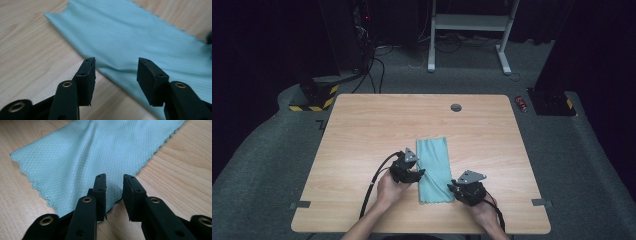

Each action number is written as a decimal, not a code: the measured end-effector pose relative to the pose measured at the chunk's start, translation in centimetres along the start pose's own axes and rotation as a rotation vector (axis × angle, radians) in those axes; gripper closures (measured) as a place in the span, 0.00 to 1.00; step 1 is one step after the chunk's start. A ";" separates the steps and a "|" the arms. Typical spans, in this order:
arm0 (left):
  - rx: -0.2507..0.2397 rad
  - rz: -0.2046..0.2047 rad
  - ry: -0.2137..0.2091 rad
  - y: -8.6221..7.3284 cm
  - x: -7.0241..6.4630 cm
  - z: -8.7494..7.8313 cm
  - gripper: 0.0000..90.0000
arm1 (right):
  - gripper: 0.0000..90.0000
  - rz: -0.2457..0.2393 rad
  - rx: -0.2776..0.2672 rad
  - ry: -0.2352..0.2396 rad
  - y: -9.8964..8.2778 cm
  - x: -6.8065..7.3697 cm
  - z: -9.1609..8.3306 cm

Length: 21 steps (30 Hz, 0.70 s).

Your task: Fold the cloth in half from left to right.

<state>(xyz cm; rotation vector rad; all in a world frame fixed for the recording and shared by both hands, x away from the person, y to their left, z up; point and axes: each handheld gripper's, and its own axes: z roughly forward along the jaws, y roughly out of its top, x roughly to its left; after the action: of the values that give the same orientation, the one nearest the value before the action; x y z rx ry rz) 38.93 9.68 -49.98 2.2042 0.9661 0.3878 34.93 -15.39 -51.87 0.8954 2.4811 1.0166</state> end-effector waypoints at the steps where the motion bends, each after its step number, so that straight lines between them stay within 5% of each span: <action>1: 0.006 0.011 0.003 -0.1 -0.3 -0.1 0.53 | 0.81 -0.001 -0.001 0.000 0.0 0.0 0.0; 7: 0.060 0.034 0.059 -1.0 -1.1 0.4 0.49 | 0.80 0.000 -0.005 -0.003 0.0 0.0 0.1; 15: 0.068 0.057 0.107 -2.3 -1.5 -1.0 0.47 | 0.79 -0.003 -0.007 -0.004 0.0 -0.1 0.1; 21: 0.051 0.042 0.089 -3.1 -1.7 -1.8 0.47 | 0.79 -0.007 -0.007 -0.007 0.0 -0.1 0.1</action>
<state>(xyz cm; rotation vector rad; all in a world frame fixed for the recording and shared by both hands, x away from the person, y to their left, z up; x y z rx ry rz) 35.27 10.80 -50.81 2.2725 0.9876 0.4896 35.01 -15.39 -51.93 0.8866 2.4714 1.0176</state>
